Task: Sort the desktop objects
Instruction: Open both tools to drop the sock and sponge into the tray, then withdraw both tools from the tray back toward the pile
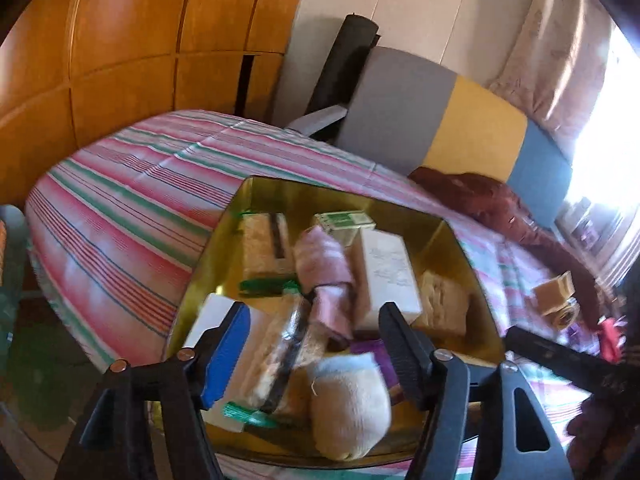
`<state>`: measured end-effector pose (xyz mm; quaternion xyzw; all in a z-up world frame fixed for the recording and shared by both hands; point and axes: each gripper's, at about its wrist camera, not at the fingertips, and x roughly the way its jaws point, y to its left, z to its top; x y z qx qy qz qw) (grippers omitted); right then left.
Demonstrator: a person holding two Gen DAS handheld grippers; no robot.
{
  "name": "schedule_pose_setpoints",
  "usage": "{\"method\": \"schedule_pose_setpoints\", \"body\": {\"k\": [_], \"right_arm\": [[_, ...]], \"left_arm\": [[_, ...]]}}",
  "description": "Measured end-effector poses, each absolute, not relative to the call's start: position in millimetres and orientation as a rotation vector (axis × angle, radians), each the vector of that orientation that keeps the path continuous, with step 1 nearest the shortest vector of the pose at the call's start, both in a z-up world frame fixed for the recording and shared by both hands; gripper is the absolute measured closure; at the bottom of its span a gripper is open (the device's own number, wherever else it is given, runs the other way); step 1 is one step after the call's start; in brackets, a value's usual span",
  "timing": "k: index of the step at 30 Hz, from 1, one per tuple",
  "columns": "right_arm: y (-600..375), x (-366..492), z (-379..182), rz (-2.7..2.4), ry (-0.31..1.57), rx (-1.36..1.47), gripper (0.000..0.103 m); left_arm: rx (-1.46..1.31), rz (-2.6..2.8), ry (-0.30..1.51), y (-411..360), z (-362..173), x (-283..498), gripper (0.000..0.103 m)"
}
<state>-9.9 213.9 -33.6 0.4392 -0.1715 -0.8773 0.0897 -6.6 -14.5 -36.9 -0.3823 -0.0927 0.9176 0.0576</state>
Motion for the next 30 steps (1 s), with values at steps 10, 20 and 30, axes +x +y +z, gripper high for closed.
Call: {"method": "schedule_pose_setpoints", "body": {"k": [10,20,30], "right_arm": [[224,10,-26,-2.694,-0.473,1.308,0.012],[245,23,-24,-2.761,-0.470,1.324,0.006],[284,38,-17,-2.859,-0.473,1.363,0.005]], "left_arm": [[-1.104,2.783,-0.154,3,-23,4,0.038],[-1.038,2.778,0.013,30,0,13,0.038],[-0.985,2.706,0.144,69,11,21,0.038]]}}
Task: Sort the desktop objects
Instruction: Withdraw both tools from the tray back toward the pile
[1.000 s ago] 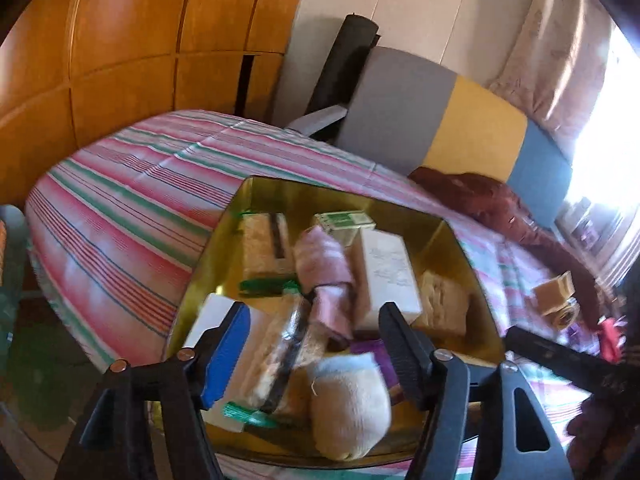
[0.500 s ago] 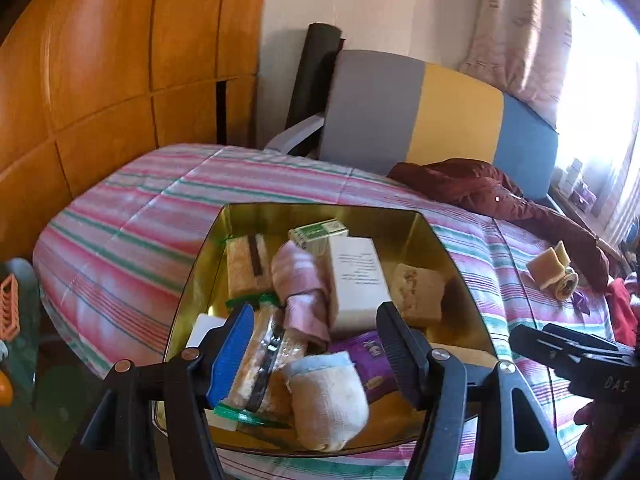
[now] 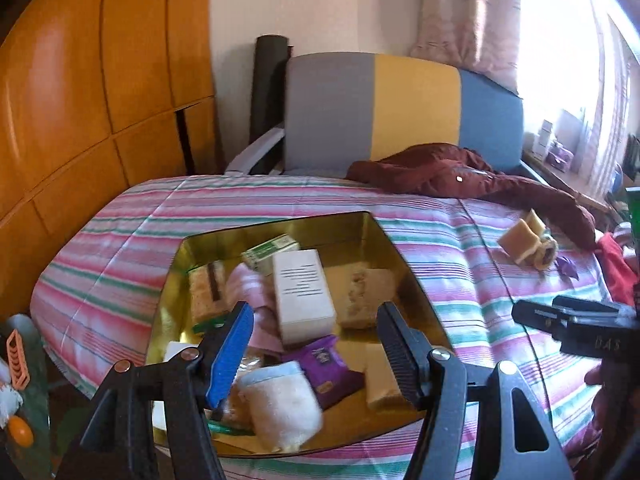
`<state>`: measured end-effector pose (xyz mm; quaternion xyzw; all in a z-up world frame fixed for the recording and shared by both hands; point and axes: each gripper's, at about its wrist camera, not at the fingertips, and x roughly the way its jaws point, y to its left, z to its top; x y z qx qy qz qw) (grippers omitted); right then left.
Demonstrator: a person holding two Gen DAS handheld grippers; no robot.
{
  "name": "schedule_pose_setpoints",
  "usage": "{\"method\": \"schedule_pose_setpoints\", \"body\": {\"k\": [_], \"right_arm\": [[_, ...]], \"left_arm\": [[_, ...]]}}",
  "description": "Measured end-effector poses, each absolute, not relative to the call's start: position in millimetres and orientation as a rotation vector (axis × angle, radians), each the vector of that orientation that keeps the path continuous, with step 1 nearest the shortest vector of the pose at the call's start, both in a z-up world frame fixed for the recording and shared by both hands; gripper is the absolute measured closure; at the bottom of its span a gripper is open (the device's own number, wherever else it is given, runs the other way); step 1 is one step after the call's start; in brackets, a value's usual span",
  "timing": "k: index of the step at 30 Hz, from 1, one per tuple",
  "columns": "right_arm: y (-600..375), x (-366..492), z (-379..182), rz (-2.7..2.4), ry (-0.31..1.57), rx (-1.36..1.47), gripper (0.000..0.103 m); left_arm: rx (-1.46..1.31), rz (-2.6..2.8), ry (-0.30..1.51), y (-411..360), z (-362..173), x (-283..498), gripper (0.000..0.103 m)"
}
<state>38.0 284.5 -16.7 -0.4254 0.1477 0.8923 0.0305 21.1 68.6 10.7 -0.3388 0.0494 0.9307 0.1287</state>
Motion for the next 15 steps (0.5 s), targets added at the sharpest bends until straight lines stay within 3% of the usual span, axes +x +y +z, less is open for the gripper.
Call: {"method": "schedule_pose_setpoints", "body": {"k": [8,15], "right_arm": [[330,50,-12,2.663,0.429,-1.289,0.004],[388,63,-21,2.531,0.521,-1.316,0.002]], "left_arm": [[-0.968,2.619,0.186,102,12,25,0.038],[-0.958,2.523,0.230,130,9,34,0.038]]}}
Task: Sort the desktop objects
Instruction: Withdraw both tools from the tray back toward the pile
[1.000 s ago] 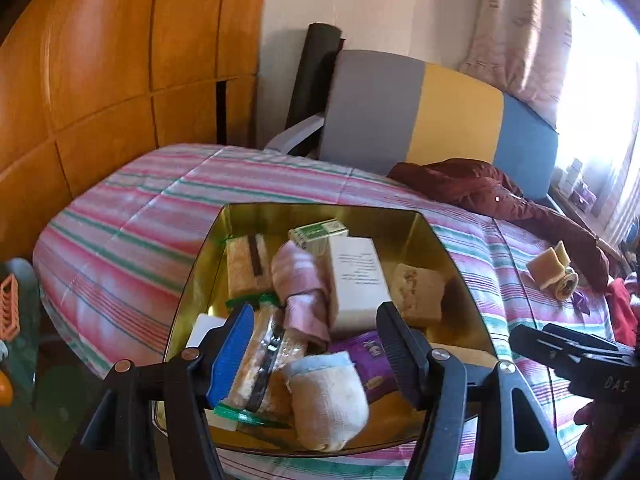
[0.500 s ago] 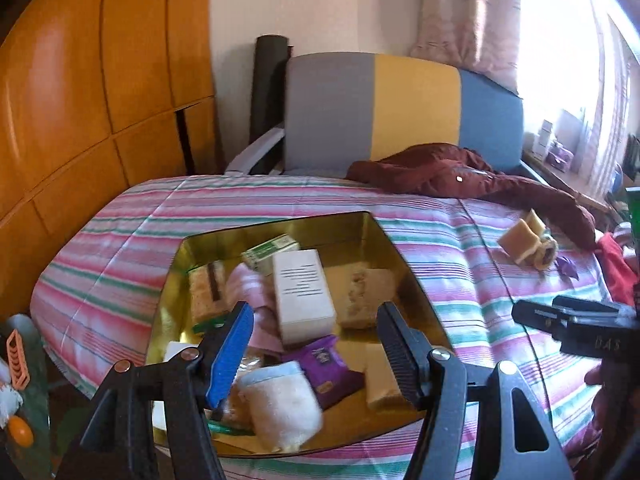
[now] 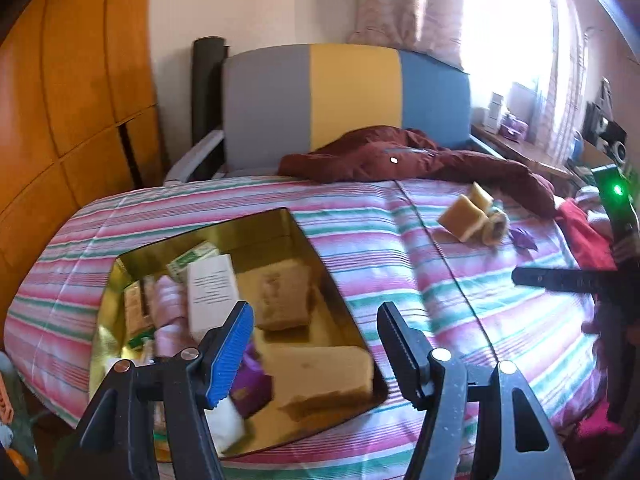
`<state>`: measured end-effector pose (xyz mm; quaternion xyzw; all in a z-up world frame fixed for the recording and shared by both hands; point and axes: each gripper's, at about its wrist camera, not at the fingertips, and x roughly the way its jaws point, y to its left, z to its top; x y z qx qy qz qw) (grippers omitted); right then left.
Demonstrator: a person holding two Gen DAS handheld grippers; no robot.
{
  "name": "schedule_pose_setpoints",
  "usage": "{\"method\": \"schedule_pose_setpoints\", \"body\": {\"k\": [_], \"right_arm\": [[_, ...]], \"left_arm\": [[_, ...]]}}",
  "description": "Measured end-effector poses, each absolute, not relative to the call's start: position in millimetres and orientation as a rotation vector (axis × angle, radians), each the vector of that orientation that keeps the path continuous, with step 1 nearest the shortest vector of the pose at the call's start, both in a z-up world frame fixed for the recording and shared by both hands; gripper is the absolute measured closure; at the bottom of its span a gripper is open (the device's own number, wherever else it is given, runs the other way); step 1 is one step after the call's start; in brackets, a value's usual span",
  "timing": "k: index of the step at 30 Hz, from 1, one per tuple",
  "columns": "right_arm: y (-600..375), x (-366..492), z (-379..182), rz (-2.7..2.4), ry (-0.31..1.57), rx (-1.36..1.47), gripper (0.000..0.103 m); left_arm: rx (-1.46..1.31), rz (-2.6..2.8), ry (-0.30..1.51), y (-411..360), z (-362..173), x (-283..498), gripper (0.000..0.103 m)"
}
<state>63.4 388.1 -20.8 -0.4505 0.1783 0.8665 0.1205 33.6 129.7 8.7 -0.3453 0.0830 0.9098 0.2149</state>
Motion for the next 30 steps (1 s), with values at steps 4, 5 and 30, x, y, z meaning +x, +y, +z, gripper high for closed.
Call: {"method": "schedule_pose_setpoints", "body": {"k": [4,5,30], "right_arm": [[428,76,-24,2.439,0.572,-1.286,0.002],[436,79,-24,2.420,0.586,-1.277,0.002],[520,67,-40,2.400,0.680,-1.186,0.002]], "left_arm": [[-0.968,2.481,0.239,141,4,36,0.038],[-0.974,2.472,0.238,143,3,36,0.038],[-1.119,2.216,0.140,231,0,0,0.033]]}}
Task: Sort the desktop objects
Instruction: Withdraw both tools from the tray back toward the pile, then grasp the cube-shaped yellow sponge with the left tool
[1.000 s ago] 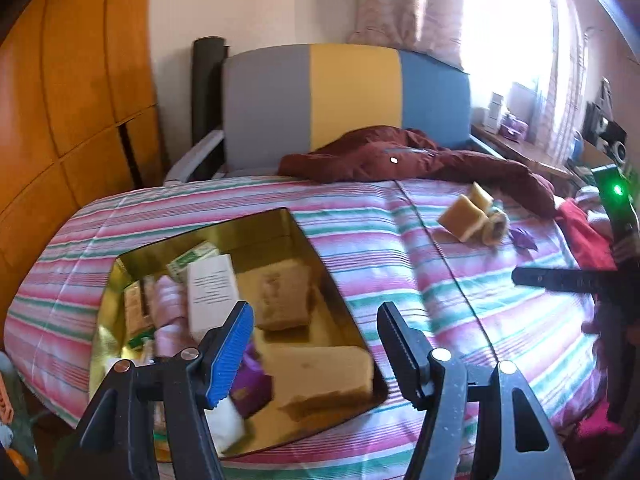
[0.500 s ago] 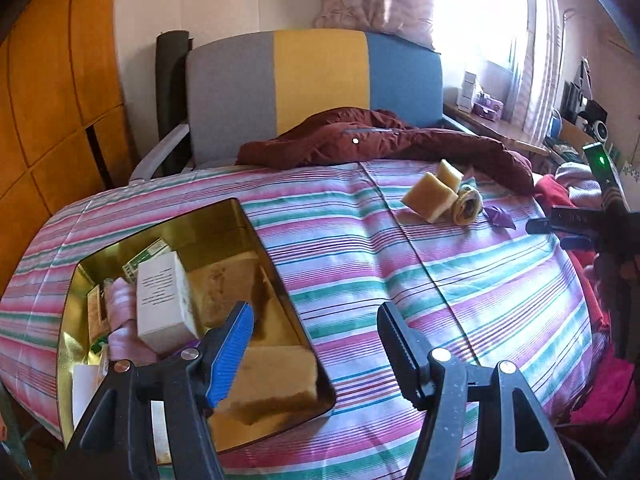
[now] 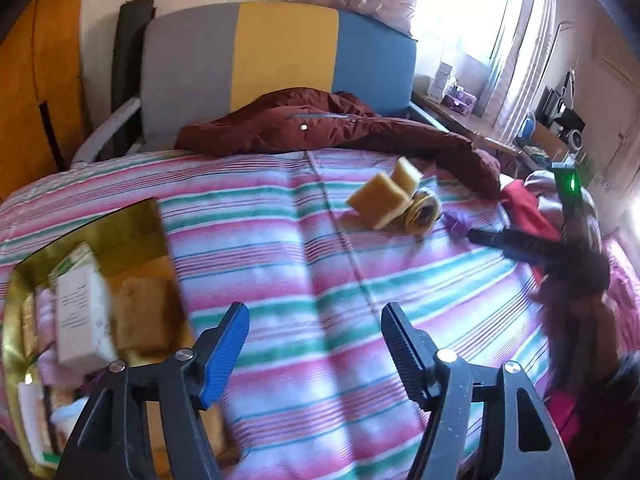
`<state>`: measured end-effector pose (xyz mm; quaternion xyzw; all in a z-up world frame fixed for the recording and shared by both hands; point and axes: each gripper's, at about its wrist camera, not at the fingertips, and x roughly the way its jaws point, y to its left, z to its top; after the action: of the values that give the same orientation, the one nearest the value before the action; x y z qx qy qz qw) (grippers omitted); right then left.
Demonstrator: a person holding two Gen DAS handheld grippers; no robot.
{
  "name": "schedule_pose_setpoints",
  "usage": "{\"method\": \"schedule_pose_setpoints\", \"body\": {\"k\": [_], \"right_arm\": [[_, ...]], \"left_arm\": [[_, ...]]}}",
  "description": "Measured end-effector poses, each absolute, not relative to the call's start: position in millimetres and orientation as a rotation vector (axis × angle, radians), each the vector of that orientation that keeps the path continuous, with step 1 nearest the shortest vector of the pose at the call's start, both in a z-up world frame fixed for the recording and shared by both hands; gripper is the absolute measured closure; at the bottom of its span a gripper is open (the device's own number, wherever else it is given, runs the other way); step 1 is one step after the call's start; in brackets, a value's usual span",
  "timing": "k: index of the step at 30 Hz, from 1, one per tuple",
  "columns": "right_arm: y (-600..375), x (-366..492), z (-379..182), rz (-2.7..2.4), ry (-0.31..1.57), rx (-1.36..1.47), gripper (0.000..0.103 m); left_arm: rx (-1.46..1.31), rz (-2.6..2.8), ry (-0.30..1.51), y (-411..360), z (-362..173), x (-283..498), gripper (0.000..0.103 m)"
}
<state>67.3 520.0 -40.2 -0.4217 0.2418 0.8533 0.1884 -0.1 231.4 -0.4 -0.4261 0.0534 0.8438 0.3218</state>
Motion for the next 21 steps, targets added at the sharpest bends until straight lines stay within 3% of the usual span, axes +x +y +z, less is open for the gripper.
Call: {"method": "schedule_pose_setpoints", "body": {"k": [3,10,21], "right_arm": [[521,66,-45,2.442,0.703,-1.169,0.002],[528,66,-60,2.444,0.791,-1.211,0.002],[545,74,-53,2.403,0.876,-1.172,0.002]], "left_arm": [[-1.092,2.211,0.151,253,3,-11,0.030],[-0.992,2.120,0.385,324,-5,-23,0.024],[-1.027,1.995,0.417,394,-30,-78,0.013]]}}
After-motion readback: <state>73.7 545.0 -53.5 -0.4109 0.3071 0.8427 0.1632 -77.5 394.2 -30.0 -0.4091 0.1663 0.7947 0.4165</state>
